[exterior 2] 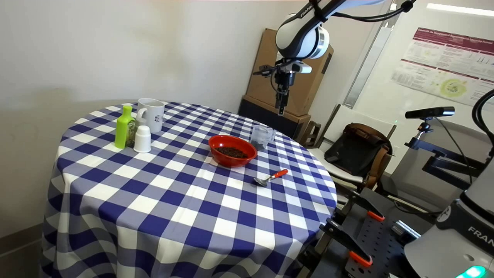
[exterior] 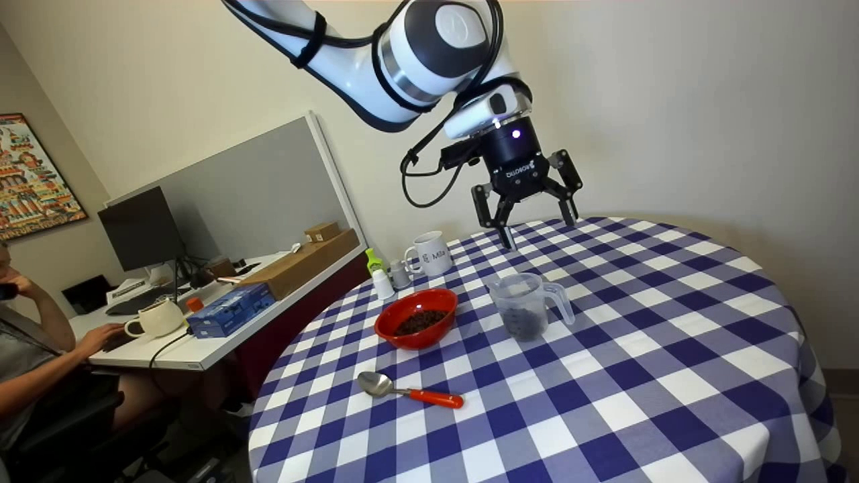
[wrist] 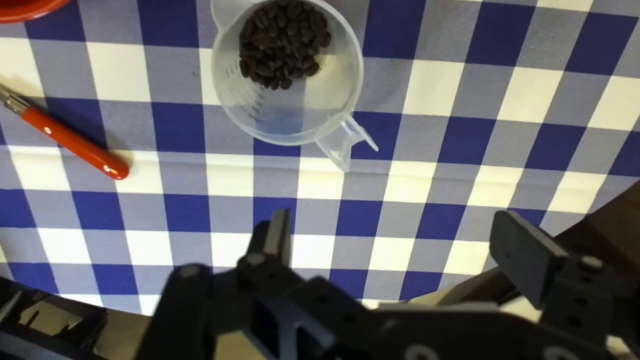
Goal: Pour the contents in the jug into the red bowl
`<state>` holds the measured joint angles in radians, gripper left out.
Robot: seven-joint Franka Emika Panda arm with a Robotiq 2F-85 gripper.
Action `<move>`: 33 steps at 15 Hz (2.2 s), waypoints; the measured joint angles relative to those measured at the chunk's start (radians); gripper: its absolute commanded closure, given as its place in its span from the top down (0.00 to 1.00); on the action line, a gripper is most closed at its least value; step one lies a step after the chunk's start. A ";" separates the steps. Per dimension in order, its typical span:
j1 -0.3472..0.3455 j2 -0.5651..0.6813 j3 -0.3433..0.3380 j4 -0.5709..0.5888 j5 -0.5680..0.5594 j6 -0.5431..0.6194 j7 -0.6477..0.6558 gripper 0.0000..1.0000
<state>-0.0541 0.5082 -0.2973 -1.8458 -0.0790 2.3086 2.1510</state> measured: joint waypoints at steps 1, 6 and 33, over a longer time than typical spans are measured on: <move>-0.005 0.000 0.008 0.000 0.000 0.001 -0.033 1.00; -0.025 0.000 0.038 0.001 0.000 0.001 -0.236 1.00; -0.015 0.182 0.040 0.095 0.000 0.039 -0.445 0.11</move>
<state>-0.0690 0.6903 -0.2574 -1.7508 -0.0790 2.3476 1.7060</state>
